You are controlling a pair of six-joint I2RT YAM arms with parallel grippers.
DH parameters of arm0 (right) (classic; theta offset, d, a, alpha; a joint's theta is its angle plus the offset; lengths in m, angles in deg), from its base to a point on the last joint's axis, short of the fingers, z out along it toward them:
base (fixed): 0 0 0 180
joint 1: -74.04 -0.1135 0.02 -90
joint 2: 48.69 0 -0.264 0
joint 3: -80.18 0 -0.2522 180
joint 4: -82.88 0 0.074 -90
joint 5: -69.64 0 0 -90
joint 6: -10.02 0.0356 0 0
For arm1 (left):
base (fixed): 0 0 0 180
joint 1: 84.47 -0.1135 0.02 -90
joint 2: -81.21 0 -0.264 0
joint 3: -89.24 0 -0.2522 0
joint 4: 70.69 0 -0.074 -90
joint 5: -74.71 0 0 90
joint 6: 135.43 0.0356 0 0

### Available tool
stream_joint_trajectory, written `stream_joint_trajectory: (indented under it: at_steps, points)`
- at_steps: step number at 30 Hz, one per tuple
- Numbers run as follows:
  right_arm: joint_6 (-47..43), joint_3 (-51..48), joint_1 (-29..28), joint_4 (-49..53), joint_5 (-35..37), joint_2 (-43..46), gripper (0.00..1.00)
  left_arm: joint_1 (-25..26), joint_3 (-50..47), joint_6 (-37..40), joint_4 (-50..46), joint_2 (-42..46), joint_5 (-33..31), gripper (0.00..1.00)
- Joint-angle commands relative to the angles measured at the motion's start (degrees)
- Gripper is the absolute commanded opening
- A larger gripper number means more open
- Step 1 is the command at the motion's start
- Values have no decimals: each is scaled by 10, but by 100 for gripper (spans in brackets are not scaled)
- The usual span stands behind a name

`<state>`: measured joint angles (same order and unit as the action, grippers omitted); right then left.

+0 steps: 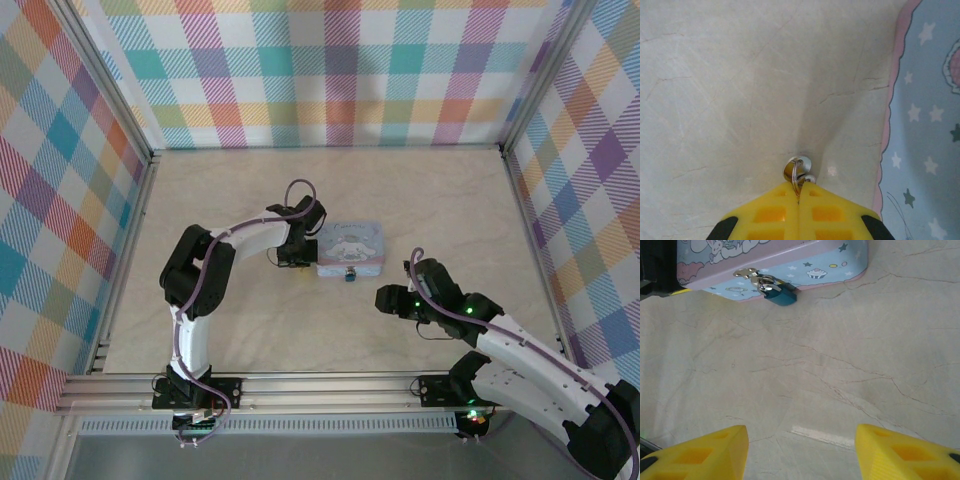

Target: Unlock a padlock with a key

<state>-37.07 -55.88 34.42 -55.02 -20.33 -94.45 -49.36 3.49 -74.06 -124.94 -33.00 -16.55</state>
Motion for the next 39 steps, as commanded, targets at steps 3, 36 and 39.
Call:
stream_joint_trajectory:
  at_steps: [3, 36, 39]
  points:
    - [7, -5, -3, 0, 2, 14, 60, 2, 11, 22, -32, 23, -18, 0]
    - [-90, 189, 49, -167, -299, -36, 41, -1, 34, 185, -11, 297, 547, 0]
    - [-85, 189, 60, -170, -302, -40, 42, -2, 33, 189, -14, 303, 552, 0]
